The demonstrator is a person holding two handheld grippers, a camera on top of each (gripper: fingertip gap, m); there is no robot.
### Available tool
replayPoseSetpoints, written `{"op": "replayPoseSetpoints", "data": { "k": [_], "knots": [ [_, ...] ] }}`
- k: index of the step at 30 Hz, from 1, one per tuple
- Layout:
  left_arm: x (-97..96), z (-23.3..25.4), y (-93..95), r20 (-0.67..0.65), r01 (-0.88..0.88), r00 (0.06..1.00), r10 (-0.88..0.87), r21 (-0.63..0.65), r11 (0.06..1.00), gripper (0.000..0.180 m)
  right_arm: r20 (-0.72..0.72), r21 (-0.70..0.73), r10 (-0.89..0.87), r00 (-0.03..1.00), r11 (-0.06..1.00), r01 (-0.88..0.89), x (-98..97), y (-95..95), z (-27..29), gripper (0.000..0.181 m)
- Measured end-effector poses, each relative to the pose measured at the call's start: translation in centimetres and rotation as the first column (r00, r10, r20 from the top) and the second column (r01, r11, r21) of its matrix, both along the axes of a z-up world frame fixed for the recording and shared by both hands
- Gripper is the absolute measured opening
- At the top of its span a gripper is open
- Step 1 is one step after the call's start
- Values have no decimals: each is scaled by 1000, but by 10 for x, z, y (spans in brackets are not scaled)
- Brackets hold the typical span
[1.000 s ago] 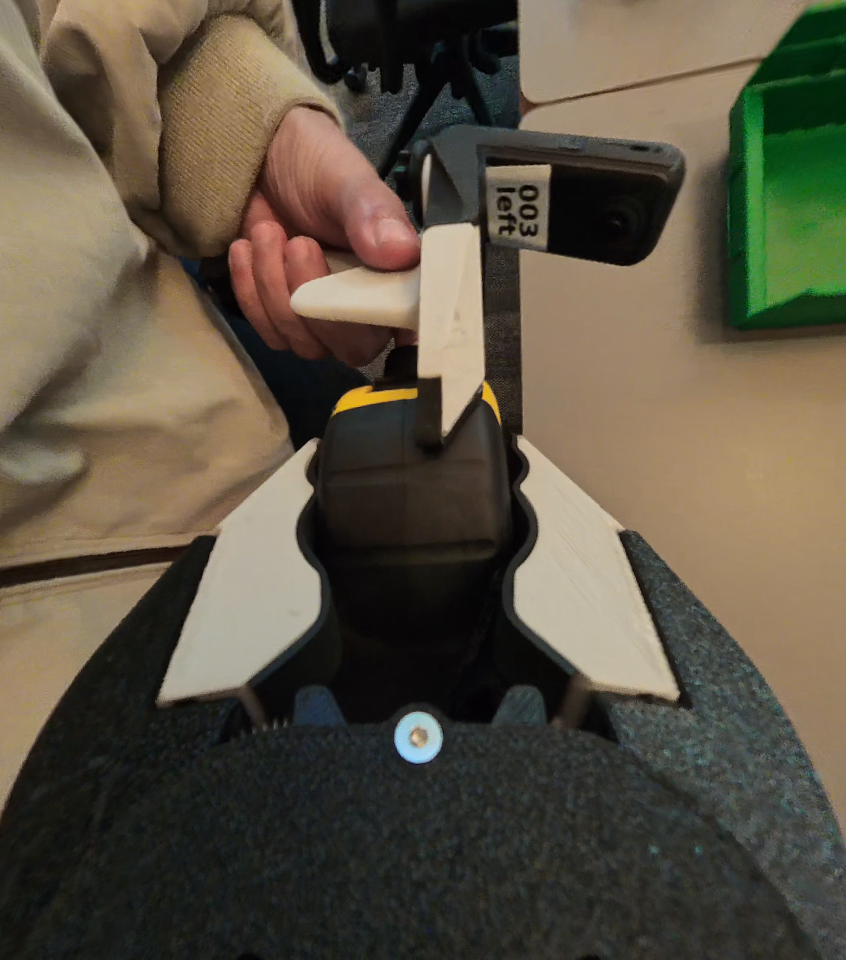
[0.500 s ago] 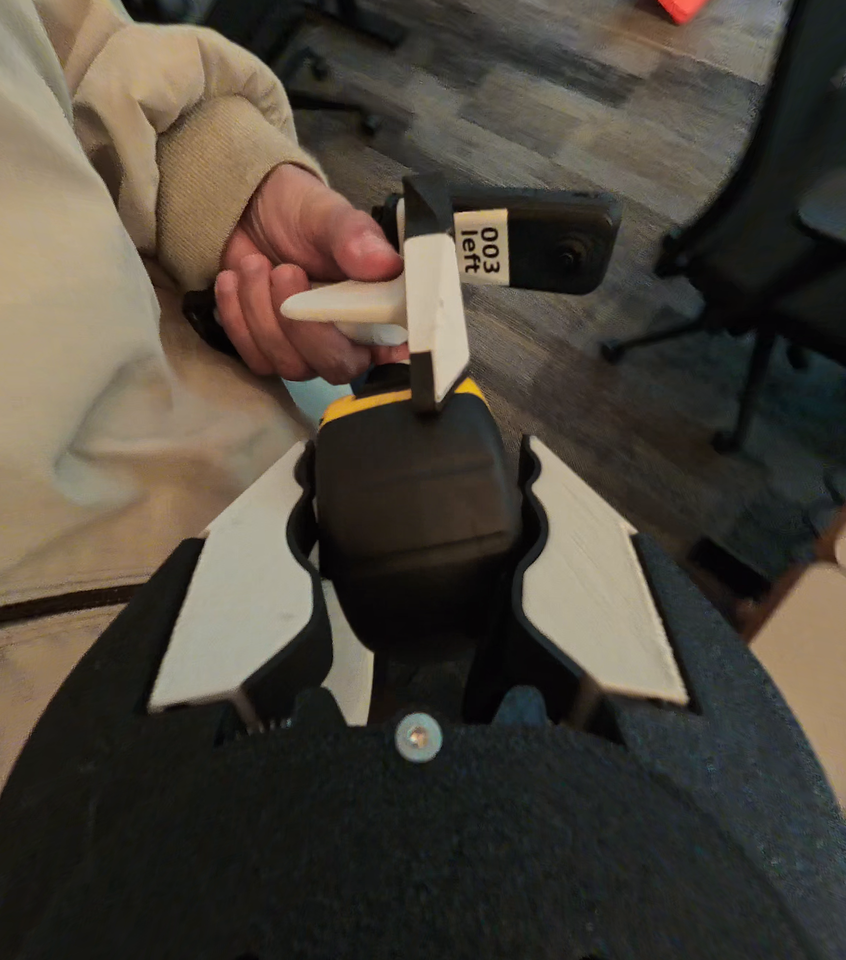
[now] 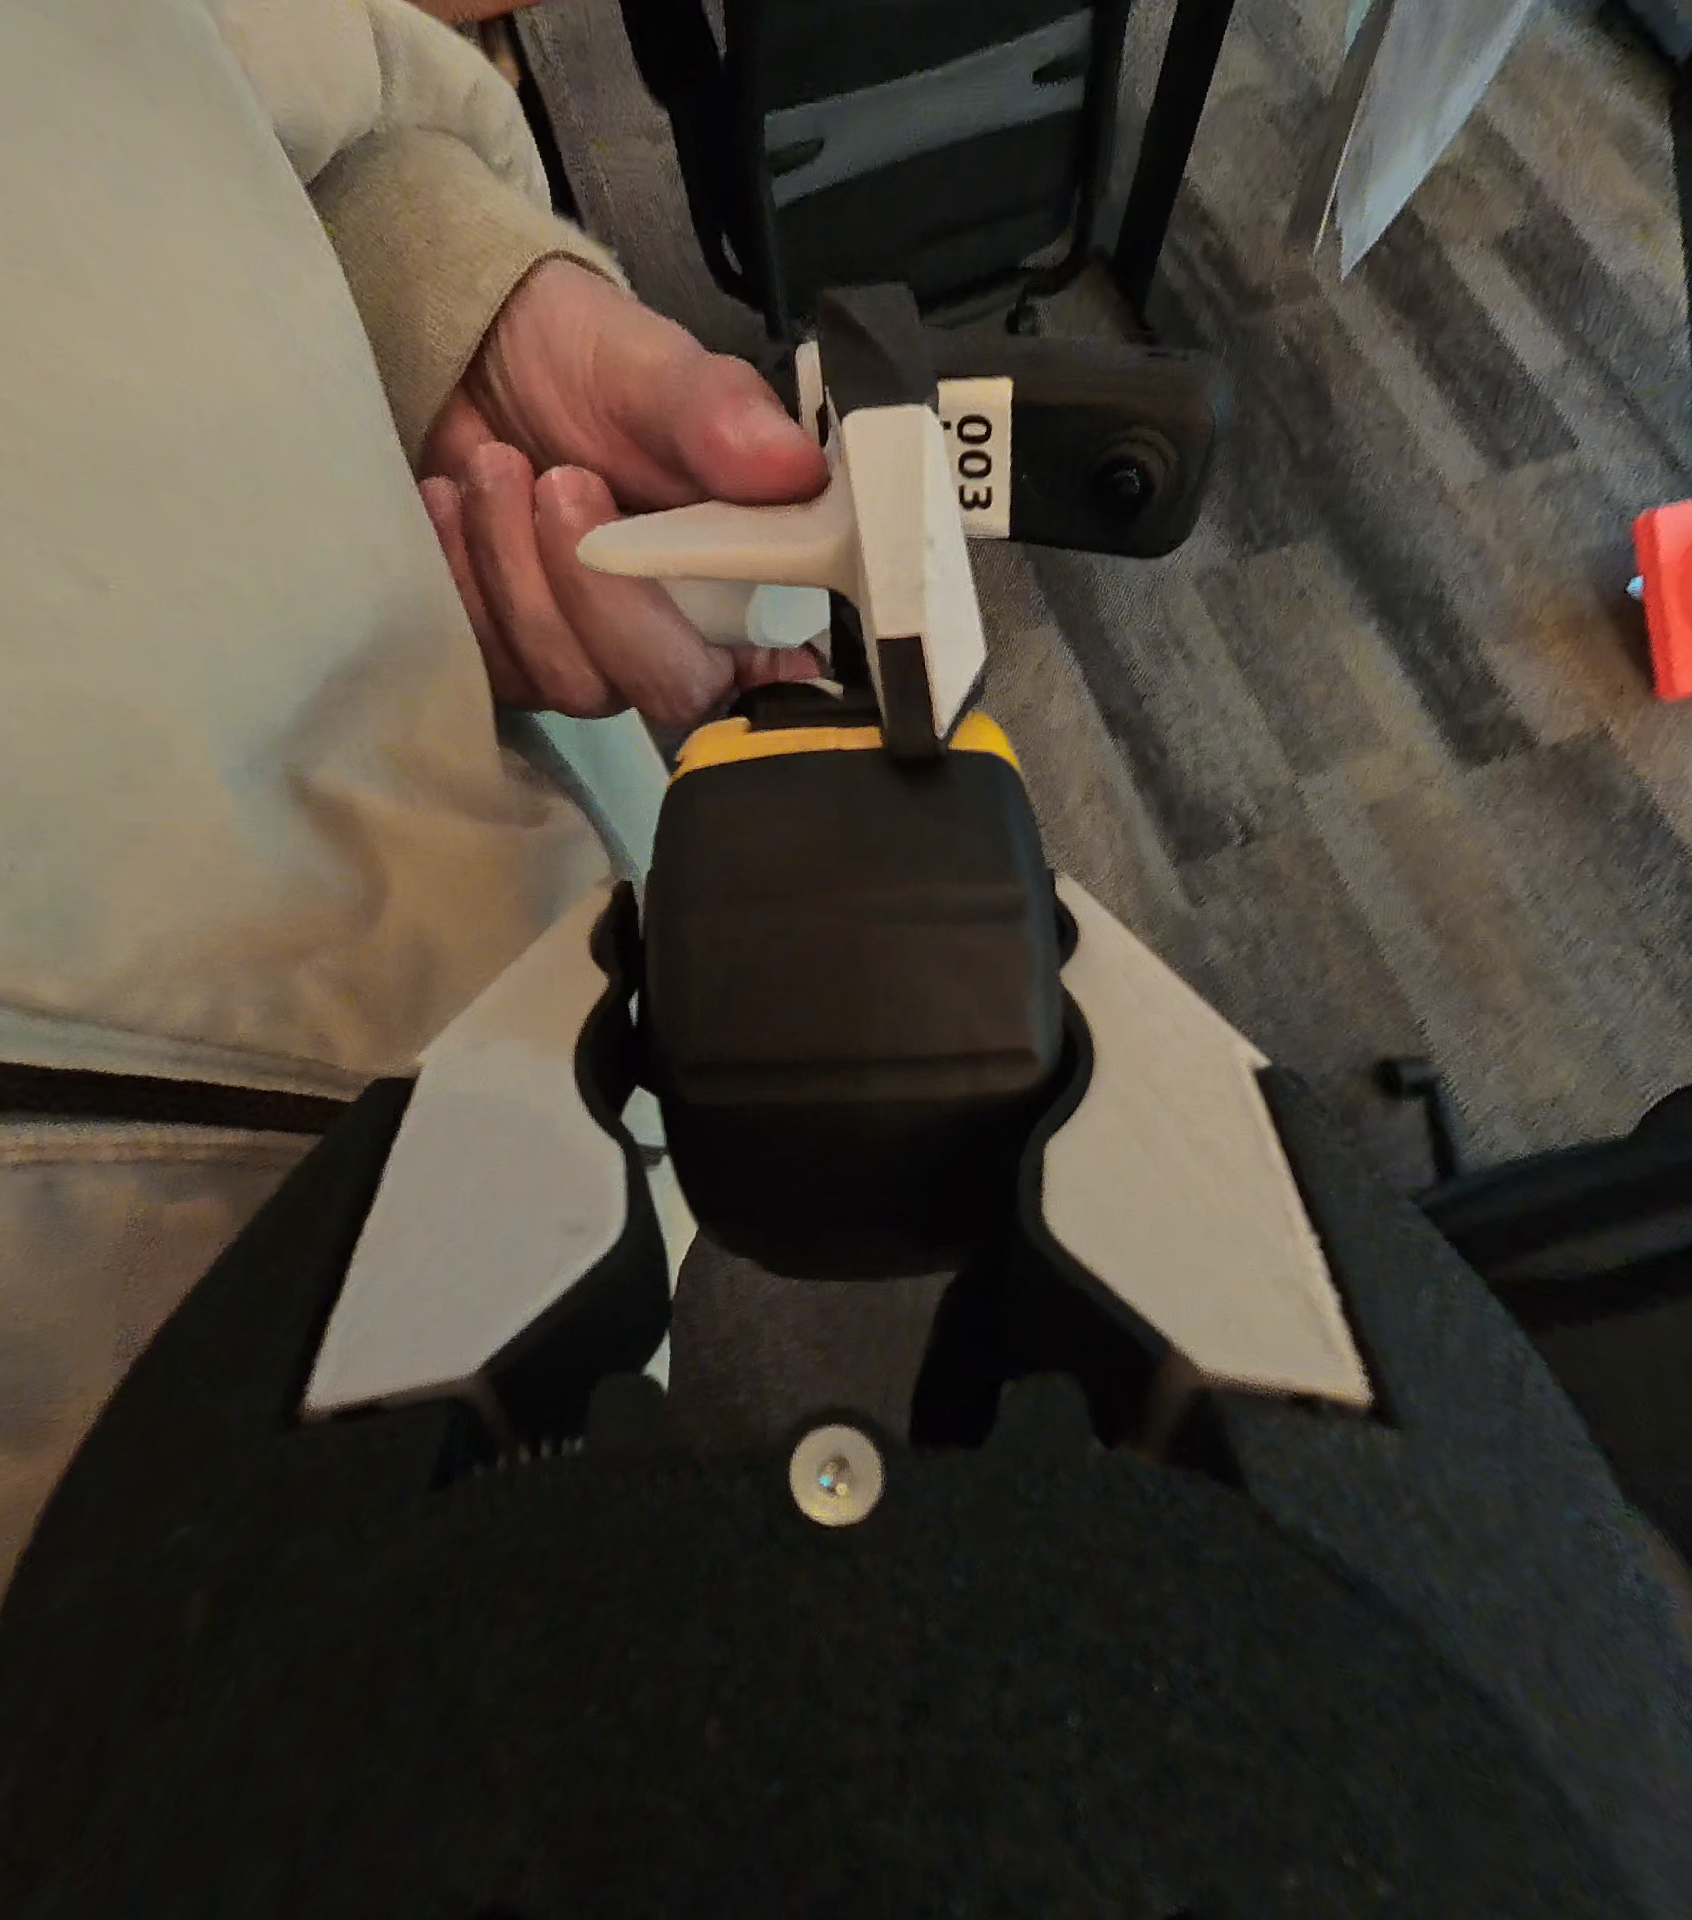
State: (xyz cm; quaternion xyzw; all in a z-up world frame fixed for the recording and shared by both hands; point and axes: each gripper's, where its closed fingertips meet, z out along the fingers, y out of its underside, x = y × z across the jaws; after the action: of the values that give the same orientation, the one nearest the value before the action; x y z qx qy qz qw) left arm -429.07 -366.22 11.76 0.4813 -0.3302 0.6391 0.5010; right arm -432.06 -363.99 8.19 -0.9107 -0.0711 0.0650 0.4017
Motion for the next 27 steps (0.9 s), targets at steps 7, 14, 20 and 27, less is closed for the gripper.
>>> {"op": "replayPoseSetpoints", "data": {
  "k": [7,14,20,27],
  "knots": [
    [137,49,155,117,-120,987,109,93,988,83,116,65,2,993,998,-9,135,155,48,75],
    [291,41,264,146,-212,971,189,158,964,83,164,27,35,986,999,-40,291,262,37,75],
    [449,24,352,161,-213,971,178,231,949,82,175,97,33,984,994,-51,448,351,23,75],
    [656,42,435,100,-134,989,108,306,942,82,112,171,26,993,984,-45,652,436,43,75]
  ]
}}
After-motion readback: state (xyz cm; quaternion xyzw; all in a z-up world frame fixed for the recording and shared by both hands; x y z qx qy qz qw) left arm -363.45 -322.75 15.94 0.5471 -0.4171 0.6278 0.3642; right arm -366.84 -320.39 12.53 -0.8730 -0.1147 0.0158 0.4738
